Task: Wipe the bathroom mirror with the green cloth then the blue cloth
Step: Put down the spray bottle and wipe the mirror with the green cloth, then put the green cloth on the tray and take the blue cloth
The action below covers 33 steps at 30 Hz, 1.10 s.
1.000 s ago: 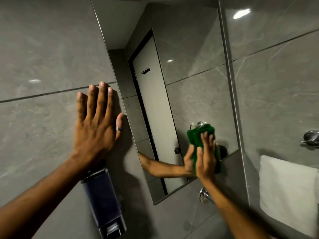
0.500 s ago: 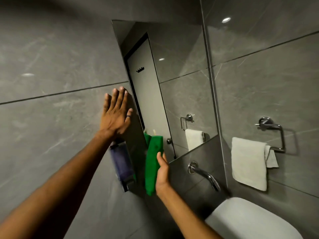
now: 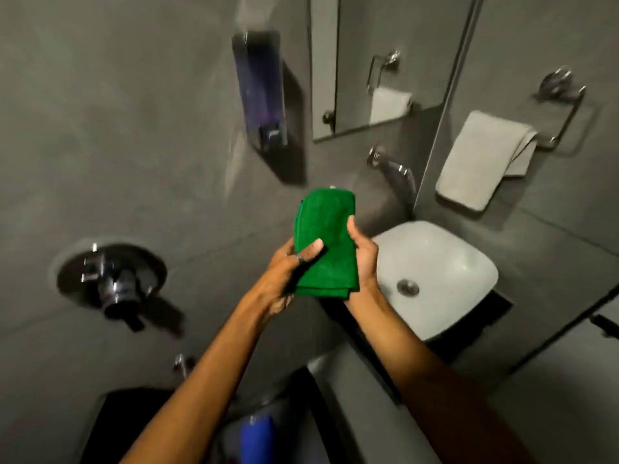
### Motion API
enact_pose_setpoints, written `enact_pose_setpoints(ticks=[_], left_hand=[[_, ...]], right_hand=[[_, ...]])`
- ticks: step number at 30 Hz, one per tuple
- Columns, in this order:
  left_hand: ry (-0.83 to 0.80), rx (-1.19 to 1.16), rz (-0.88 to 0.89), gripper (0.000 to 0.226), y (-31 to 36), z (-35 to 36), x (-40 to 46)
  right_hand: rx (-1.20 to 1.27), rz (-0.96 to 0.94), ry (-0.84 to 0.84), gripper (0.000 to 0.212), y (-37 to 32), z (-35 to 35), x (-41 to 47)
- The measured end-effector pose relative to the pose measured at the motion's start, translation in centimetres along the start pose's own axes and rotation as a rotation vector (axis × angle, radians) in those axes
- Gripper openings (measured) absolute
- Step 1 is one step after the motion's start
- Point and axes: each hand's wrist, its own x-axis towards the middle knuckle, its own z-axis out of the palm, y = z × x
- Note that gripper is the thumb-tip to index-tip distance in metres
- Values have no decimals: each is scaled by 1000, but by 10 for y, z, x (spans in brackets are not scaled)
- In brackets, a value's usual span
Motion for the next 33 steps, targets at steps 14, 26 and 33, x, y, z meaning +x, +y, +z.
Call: enact_pose_setpoints(ticks=[14,26,33], left_hand=[[587,-287,-713,58,-358,-81,-152],[811,-4,-705,62,-510,-141,-154],[1030,656,-865,60,-511,-191,-175]], right_hand=[[-788,638,453,56,232,-270,-62],[-1226,720,353,59,352,-396,-32],[-1624,600,250,77,358,-396,-40]])
